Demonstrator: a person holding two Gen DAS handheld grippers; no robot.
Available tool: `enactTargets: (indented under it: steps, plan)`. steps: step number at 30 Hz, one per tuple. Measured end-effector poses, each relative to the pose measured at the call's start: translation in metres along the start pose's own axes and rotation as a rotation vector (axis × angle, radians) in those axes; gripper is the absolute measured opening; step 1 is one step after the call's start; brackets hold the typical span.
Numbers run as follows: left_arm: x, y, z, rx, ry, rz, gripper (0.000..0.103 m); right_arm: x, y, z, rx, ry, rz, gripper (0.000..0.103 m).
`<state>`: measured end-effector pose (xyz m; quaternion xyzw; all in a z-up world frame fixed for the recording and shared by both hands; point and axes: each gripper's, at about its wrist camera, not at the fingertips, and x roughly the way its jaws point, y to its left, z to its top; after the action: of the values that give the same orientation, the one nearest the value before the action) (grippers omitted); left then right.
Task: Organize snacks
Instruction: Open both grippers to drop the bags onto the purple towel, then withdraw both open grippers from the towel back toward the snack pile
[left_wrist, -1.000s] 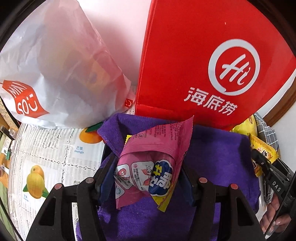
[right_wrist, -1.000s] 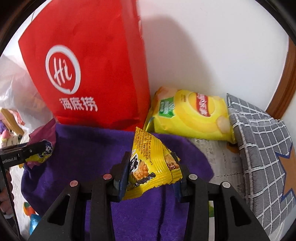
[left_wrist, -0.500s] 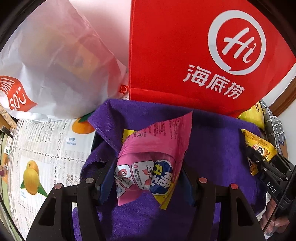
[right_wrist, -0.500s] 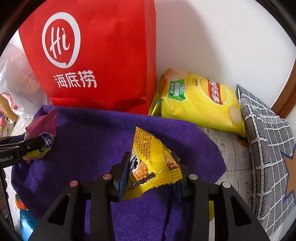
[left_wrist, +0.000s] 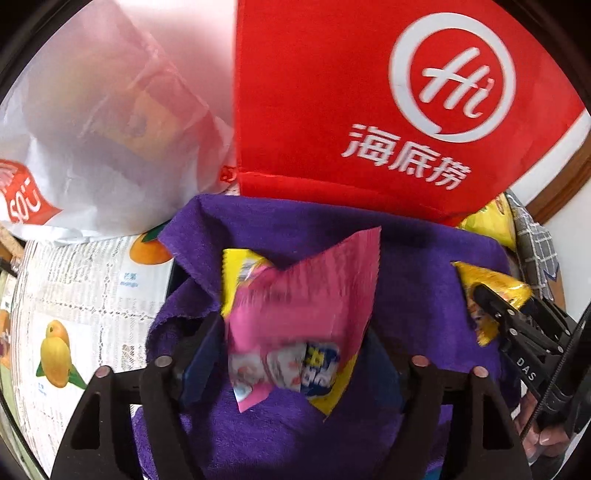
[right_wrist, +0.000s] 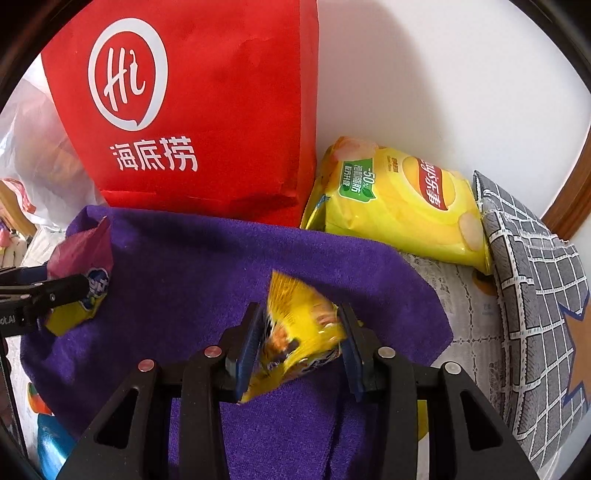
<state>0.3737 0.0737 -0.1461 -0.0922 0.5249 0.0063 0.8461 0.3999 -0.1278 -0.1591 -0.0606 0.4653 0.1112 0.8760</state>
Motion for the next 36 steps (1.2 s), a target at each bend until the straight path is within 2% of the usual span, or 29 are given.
enactTargets:
  steps: [4, 6, 8, 10, 11, 16, 19, 23, 29, 36]
  plan:
    - [-0.005, -0.009, 0.001, 0.039, -0.027, 0.004, 0.083, -0.01, 0.001, 0.001, -0.01, -0.018, -0.007, 0.056]
    - [-0.008, -0.013, 0.001, 0.051, -0.038, -0.002, 0.083, -0.017, 0.003, 0.002, -0.014, -0.036, 0.005, 0.059]
    - [-0.012, -0.015, 0.001, 0.056, -0.048, -0.01, 0.083, -0.027, 0.005, 0.003, -0.017, -0.059, 0.011, 0.068]
    - [-0.015, -0.018, 0.0, 0.063, -0.054, -0.012, 0.083, -0.04, 0.005, 0.006, -0.018, -0.093, -0.004, 0.071]
    - [-0.019, -0.018, 0.0, 0.066, -0.061, -0.015, 0.083, -0.045, 0.005, 0.007, -0.016, -0.106, -0.01, 0.076]
    - [-0.041, -0.023, 0.0, 0.073, -0.104, -0.043, 0.083, -0.075, 0.005, 0.015, 0.024, -0.173, -0.012, 0.086]
    - [-0.057, -0.026, 0.0, 0.078, -0.131, -0.062, 0.083, -0.092, 0.001, 0.017, 0.047, -0.206, 0.002, 0.09]
    - [-0.086, -0.018, -0.003, 0.092, -0.19, -0.074, 0.083, -0.11, -0.002, 0.009, 0.083, -0.245, -0.026, 0.093]
    - [-0.112, -0.019, -0.008, 0.119, -0.233, -0.086, 0.083, -0.127, -0.006, -0.011, 0.114, -0.213, -0.105, 0.093]
    - [-0.152, -0.028, -0.023, 0.143, -0.293, -0.063, 0.085, -0.171, -0.011, -0.039, 0.134, -0.252, -0.111, 0.093]
